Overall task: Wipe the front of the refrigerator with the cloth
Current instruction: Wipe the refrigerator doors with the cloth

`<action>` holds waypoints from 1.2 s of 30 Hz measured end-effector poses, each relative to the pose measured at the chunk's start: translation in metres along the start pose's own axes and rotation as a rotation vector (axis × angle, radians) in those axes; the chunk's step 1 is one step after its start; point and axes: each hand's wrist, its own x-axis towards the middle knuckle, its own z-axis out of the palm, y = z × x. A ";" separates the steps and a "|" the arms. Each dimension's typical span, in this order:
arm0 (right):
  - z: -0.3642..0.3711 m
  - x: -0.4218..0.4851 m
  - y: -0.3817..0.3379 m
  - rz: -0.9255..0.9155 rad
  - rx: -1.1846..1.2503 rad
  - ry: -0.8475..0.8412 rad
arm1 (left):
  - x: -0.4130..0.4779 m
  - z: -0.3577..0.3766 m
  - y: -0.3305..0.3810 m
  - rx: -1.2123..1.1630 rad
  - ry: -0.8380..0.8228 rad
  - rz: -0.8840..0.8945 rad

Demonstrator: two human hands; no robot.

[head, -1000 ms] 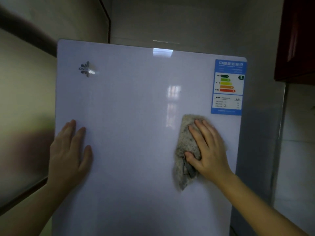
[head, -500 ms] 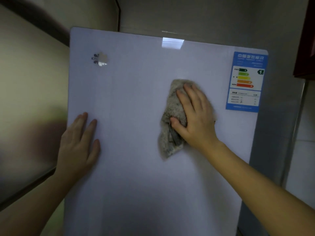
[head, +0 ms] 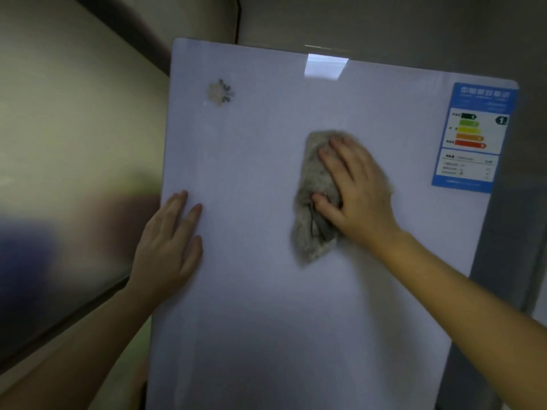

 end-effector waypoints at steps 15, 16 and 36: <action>0.039 -0.036 -0.074 -0.610 0.015 -0.321 | -0.031 0.000 -0.018 0.031 -0.010 0.124; 0.038 -0.027 -0.070 -0.584 0.017 -0.294 | -0.032 0.002 -0.019 0.030 -0.010 0.128; 0.044 0.008 -0.078 -0.777 0.012 -0.368 | -0.059 0.038 -0.013 -0.040 0.097 0.061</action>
